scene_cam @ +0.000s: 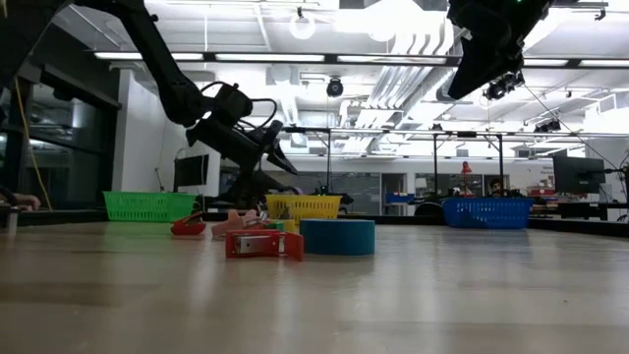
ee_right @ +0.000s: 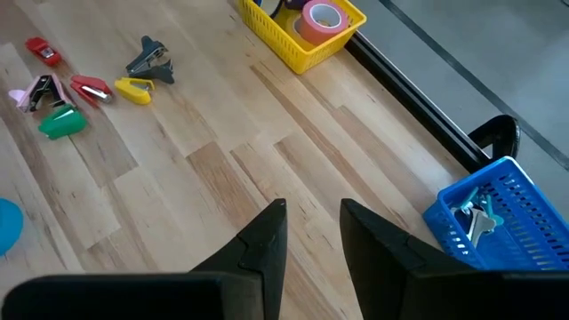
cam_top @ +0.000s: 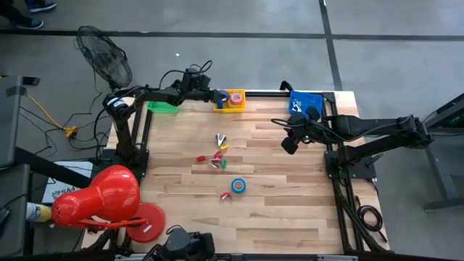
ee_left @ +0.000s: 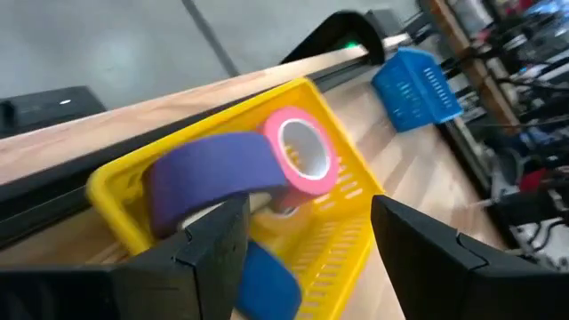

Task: Pick and place Stapler, Stapler remover, tape
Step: Put the blue tape into the yellow bin

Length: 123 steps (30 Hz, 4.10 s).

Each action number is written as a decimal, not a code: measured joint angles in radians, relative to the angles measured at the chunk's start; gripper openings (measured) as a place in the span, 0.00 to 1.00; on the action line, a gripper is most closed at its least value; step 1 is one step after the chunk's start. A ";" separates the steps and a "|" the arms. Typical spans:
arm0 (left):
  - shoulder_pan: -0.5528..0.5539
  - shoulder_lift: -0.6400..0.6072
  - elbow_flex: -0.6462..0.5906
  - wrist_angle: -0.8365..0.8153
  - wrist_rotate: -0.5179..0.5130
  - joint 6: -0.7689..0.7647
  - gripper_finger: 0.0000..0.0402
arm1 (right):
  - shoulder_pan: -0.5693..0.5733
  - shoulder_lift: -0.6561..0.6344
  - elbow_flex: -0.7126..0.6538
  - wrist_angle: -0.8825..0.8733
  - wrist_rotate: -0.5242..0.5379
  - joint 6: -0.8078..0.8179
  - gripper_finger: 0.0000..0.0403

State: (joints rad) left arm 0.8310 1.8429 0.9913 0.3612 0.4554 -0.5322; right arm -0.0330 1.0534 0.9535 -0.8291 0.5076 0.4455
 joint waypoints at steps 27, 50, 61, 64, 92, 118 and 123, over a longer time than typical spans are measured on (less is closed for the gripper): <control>-0.052 -0.211 0.001 -0.328 -0.054 0.487 0.58 | -0.034 0.000 0.000 0.033 -0.015 -0.001 0.24; -0.359 -0.324 0.000 -0.630 -0.108 0.637 0.58 | 0.001 0.075 0.000 0.200 -0.251 0.000 0.24; -0.551 -0.568 -0.037 -0.712 -0.383 0.657 0.58 | 0.105 0.327 0.000 0.384 -0.334 -0.030 0.24; -0.599 -0.644 -0.088 -0.712 -0.446 0.628 0.58 | 0.136 0.379 0.000 0.438 -0.323 -0.063 0.24; -0.941 -0.993 -0.386 -0.724 -0.765 0.336 0.58 | 0.241 0.734 0.000 0.820 -0.408 -0.114 0.60; -0.943 -0.993 -0.386 -0.731 -0.772 0.336 0.58 | 0.246 0.805 0.003 0.854 -0.350 -0.132 0.45; -0.943 -0.993 -0.386 -0.731 -0.778 0.336 0.58 | 0.245 0.809 0.003 0.834 -0.356 -0.134 0.39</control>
State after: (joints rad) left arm -0.1120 0.8501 0.6052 -0.3698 -0.3229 -0.1963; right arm 0.2123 1.8629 0.9562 0.0051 0.1513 0.3112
